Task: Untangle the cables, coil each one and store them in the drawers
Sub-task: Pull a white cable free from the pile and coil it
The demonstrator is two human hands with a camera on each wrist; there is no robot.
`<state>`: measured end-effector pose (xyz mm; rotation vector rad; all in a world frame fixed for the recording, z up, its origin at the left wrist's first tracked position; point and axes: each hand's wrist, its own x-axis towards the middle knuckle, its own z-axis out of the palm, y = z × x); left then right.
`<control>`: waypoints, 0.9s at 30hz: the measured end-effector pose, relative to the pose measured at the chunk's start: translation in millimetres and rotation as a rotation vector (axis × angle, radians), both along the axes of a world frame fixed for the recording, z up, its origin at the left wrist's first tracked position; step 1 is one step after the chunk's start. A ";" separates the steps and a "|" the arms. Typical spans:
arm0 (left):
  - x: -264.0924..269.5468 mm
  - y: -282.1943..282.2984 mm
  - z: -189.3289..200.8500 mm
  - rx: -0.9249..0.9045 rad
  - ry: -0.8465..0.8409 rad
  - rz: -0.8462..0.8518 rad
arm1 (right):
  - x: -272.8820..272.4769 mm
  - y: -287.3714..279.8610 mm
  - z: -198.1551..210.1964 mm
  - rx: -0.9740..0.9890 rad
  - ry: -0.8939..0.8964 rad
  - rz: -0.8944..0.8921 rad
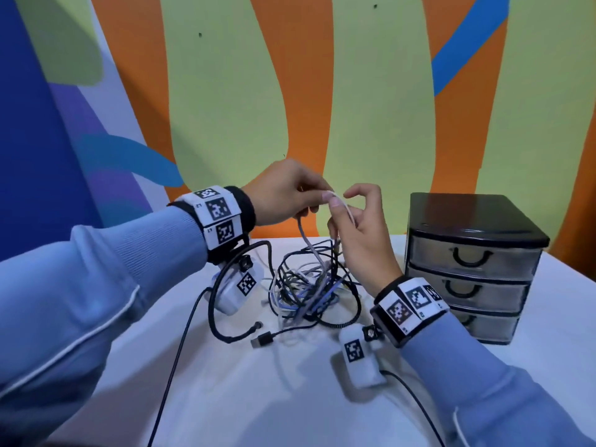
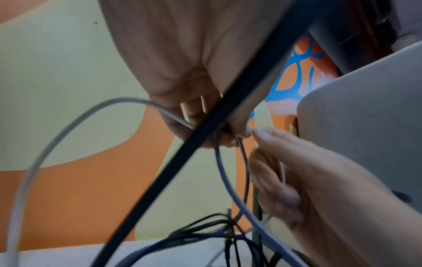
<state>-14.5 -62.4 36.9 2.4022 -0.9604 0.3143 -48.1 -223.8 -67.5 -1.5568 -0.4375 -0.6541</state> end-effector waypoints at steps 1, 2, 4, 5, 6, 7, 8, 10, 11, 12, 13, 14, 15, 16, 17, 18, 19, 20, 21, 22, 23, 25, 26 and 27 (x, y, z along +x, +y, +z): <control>0.6 3.1 3.4 -0.039 -0.038 0.015 | 0.8 1.1 -0.9 -0.027 0.030 0.051; 1.3 6.0 7.0 -0.100 -0.065 0.034 | 1.8 3.2 -2.9 -0.075 0.050 0.094; 3.0 12.2 14.7 -0.282 -0.066 0.061 | 5.3 5.6 -8.0 -0.213 0.080 0.099; 4.4 16.1 18.0 -0.380 -0.057 0.069 | 8.6 5.0 -10.3 -0.277 0.090 0.056; 5.8 20.8 19.9 -0.458 -0.055 0.082 | 12.4 3.3 -12.2 -0.329 0.094 -0.006; 6.8 26.5 20.3 -0.503 -0.059 0.104 | 15.7 0.7 -13.4 -0.378 0.092 -0.086; 8.8 33.0 18.7 -0.521 -0.069 0.127 | 19.0 -2.3 -14.1 -0.425 0.091 -0.173; 16.1 49.1 10.2 -0.514 -0.108 0.159 | 22.8 -7.0 -13.4 -0.502 0.115 -0.313; 19.4 58.3 3.7 -0.509 -0.125 0.173 | 22.7 -7.9 -12.5 -0.530 0.134 -0.349; 22.3 67.8 -3.3 -0.518 -0.129 0.195 | 21.6 -7.4 -11.7 -0.554 0.147 -0.367; 25.9 77.1 -10.8 -0.541 -0.124 0.233 | 20.6 -6.6 -11.3 -0.573 0.149 -0.377; 28.6 85.2 -18.8 -0.577 -0.116 0.276 | 19.7 -5.2 -11.3 -0.587 0.144 -0.383; 31.0 91.6 -27.6 -0.619 -0.110 0.319 | 19.6 -3.8 -11.9 -0.601 0.136 -0.384; 32.9 95.5 -36.4 -0.657 -0.102 0.365 | 19.0 -2.6 -12.3 -0.611 0.131 -0.378; 35.6 97.0 -45.0 -0.680 -0.086 0.416 | 18.3 -2.0 -12.5 -0.618 0.120 -0.366; 39.1 96.9 -52.7 -0.680 -0.054 0.460 | 18.3 -1.8 -13.1 -0.616 0.104 -0.348; 41.6 95.5 -59.1 -0.658 -0.004 0.487 | 18.6 -2.3 -14.2 -0.597 0.085 -0.326; 42.9 93.1 -63.5 -0.624 0.052 0.495 | 17.6 -2.6 -14.8 -0.562 0.072 -0.305; 43.9 90.9 -66.4 -0.590 0.102 0.489 | 15.4 -2.6 -14.1 -0.519 0.061 -0.282; 44.6 88.6 -68.6 -0.568 0.145 0.472 | 13.2 -2.2 -13.6 -0.487 0.038 -0.266; 45.2 86.2 -71.0 -0.563 0.179 0.451 | 11.3 -1.2 -13.1 -0.479 -0.012 -0.266; 45.9 80.3 -77.1 -0.594 0.222 0.412 | 6.0 5.5 -9.1 -0.557 -0.149 -0.322; 46.6 77.3 -81.2 -0.620 0.239 0.398 | 3.1 10.7 -6.9 -0.616 -0.215 -0.336; 47.6 74.6 -85.0 -0.644 0.258 0.383 | 1.7 16.2 -5.1 -0.670 -0.258 -0.307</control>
